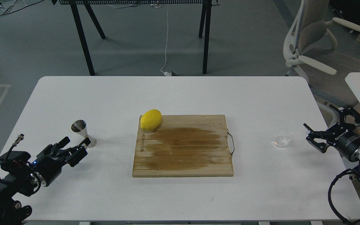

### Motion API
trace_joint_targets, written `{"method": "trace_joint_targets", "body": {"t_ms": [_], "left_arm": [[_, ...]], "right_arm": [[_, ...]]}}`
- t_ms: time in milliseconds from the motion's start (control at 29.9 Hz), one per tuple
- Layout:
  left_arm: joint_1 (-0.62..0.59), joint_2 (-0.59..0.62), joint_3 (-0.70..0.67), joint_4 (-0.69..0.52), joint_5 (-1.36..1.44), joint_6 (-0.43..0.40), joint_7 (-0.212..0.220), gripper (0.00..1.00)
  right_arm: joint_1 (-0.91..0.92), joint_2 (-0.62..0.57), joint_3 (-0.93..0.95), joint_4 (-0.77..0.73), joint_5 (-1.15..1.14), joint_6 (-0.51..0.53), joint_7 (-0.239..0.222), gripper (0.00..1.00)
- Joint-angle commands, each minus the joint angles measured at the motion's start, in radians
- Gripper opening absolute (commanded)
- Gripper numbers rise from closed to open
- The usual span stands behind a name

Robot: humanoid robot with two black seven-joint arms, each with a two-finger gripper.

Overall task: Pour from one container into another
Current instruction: 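Grasp the metal jigger with the left gripper and lift it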

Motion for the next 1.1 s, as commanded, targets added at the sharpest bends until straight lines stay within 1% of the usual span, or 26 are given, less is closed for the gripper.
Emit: {"method": "trace_joint_targets", "body": {"t_ms": [0,100,568,635,702,803,869,936,1070], "left_arm": [[-0.01,-0.018,0.0,0.013,0.001,0.0,0.0,0.99],[-0.031,-0.024,0.002,0.029,0.003,0.0,0.0,0.99],[-0.09,-0.139,0.003,0.164,0.004,0.0,0.0,0.99],[-0.1,-0.153,0.003,0.184,0.004,0.0,0.0,0.99],[-0.108,-0.17,0.003,0.21,0.004,0.0,0.0,0.96],[-0.126,-0.188,0.026,0.249,0.004,0.0,0.0,0.88],[-0.149,-0.193,0.064,0.287,0.003,0.0,0.0,0.79],[-0.163,-0.213,0.095,0.334,-0.008,0.0,0.0,0.67],[-0.182,-0.259,0.098,0.416,-0.011,0.0,0.0,0.42]], "right_arm": [[0.0,-0.003,0.001,0.0,0.001,0.0,0.0,1.0],[0.0,-0.003,0.001,0.0,-0.001,0.0,0.0,1.0],[-0.001,-0.006,0.003,0.0,0.001,0.0,0.0,1.0],[-0.001,-0.006,0.003,0.0,0.001,0.0,0.001,1.0],[-0.005,-0.006,0.003,0.0,0.001,0.0,0.0,1.0],[-0.006,-0.006,0.003,0.001,0.001,0.0,0.0,1.0],[-0.008,-0.006,0.004,0.0,0.001,0.0,0.0,1.0],[-0.008,-0.008,0.005,0.0,0.001,0.0,0.001,1.0],[-0.014,-0.008,0.006,0.0,0.001,0.0,0.001,1.0]]}}
